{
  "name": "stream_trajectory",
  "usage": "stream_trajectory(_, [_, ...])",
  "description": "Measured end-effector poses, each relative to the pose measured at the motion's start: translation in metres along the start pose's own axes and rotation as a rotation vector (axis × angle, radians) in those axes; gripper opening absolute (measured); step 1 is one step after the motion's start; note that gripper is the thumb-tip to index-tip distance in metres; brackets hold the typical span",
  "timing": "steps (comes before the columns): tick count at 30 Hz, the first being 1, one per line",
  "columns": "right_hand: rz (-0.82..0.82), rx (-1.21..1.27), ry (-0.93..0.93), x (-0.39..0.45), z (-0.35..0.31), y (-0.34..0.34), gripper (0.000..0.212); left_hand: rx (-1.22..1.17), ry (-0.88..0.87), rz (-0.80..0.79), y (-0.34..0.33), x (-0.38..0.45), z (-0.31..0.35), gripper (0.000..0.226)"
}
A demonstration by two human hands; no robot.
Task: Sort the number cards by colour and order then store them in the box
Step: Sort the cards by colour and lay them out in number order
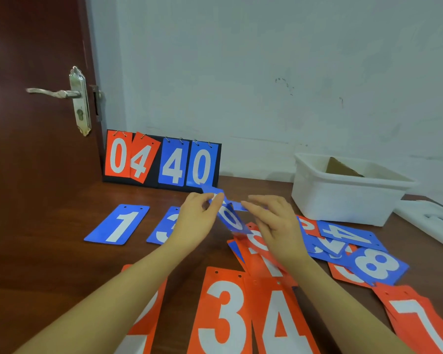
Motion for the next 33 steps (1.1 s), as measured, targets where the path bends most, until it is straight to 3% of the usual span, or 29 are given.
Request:
stream_trajectory(4, [0.089,0.156,-0.184,0.0,0.003,0.015,0.034,-0.019,0.016,-0.017,0.001,-0.006,-0.001,0.036])
stream_trajectory(7, [-0.089,0.232,-0.086,-0.001,-0.01,0.012,0.032,-0.206,0.035,-0.041,-0.003,-0.011,0.007,0.043])
stream_trajectory(9, [-0.2,0.242,-0.062,-0.004,-0.014,0.007,0.03,-0.271,0.004,0.02,0.0,-0.013,0.016,0.029])
stream_trajectory(11, [-0.258,0.304,-0.185,-0.007,-0.015,0.007,0.033,-0.303,-0.006,0.089,0.005,-0.012,0.018,0.008])
stream_trajectory(15, [-0.208,0.492,-0.59,-0.004,-0.017,0.009,0.038,-0.34,0.021,0.098,0.013,-0.017,0.014,0.015])
stream_trajectory(18, [-0.24,0.796,-0.903,-0.002,-0.02,-0.001,0.033,-0.357,0.01,0.08,0.018,-0.023,0.015,0.012])
stream_trajectory(22, [-0.199,0.931,-0.999,0.0,-0.023,-0.012,0.019,-0.346,0.035,0.1,0.028,-0.022,0.008,0.004])
stream_trajectory(26, [-0.319,1.033,-1.033,0.001,-0.031,-0.024,0.011,-0.333,0.047,0.138,0.038,-0.019,-0.002,0.001])
stream_trajectory(30, [-0.252,1.042,-1.022,0.005,-0.029,-0.024,0.011,-0.26,0.034,0.185,0.042,-0.013,-0.007,0.015])
stream_trajectory(31, [-0.254,0.995,-1.009,0.006,-0.027,-0.022,0.011,-0.204,-0.013,0.204,0.044,-0.013,-0.004,0.029])
stream_trajectory(33, [-0.291,0.868,-0.94,0.009,-0.025,-0.019,0.011,0.037,-0.278,0.26,0.049,-0.01,0.006,0.059])
Point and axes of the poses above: each hand's wrist, its own x-axis towards the middle knuckle, its own y-axis out of the back of the hand, z = x × y, the point moved 4 cm from there along x, towards the middle knuckle, and after that the axes turned 5 degrees about -y, right-handed, at the moved point
